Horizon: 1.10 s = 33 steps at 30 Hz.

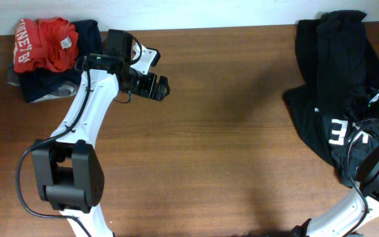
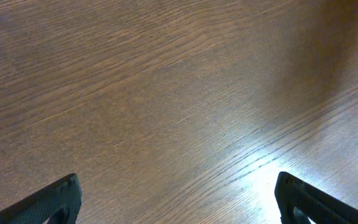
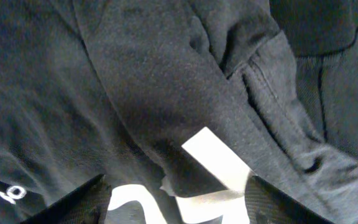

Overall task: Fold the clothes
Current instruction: 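Reach the right gripper into the black garment pile and grasp a dark shirt, then pull the dark green shirt to table center with the right gripper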

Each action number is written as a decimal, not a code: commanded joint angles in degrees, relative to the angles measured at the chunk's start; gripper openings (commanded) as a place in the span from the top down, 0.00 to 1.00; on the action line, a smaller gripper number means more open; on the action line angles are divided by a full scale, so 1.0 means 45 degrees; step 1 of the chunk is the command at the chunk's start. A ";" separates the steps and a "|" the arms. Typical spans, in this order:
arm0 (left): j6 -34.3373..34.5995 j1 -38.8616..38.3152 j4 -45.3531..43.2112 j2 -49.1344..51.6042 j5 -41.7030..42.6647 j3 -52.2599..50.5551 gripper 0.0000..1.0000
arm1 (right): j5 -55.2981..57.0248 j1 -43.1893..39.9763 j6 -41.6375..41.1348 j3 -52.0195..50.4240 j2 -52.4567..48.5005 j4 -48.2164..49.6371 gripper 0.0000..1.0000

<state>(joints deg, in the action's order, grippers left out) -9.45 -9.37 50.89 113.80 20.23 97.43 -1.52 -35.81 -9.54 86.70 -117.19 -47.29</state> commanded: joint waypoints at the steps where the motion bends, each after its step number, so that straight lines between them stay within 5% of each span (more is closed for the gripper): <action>1: -0.0165 -0.0029 -0.0078 -0.0053 0.0228 0.0233 0.01 | 0.0253 0.0039 0.0500 0.0073 -0.0345 0.0044 0.50; 3: -0.0165 -0.0029 -0.0073 -0.0053 0.0228 0.0233 0.01 | 0.0199 0.0039 0.0500 -0.0112 -0.0520 0.0155 0.73; 6: -0.0165 -0.0029 -0.0073 -0.0053 0.0228 0.0228 0.01 | 0.0155 0.0039 0.0495 -0.0335 -0.0622 0.0228 0.95; 14: -0.0165 -0.0029 -0.0136 -0.0053 0.0228 0.0228 0.01 | -0.0777 0.0039 0.0447 0.0219 -0.0350 -0.0316 0.96; 23: -0.0160 -0.0029 -0.0180 -0.0053 0.0233 0.0228 0.01 | -0.3551 0.0568 0.0806 0.4231 0.0899 -0.3988 0.96; 33: -0.0058 0.0350 0.0379 -0.0151 0.0287 0.1141 0.04 | -0.4070 0.4765 0.1025 0.6290 0.2409 -0.5824 0.96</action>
<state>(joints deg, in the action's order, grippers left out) -9.43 -9.19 51.00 113.80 20.32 98.35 -16.67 -21.47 -5.54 113.78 -109.47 -73.12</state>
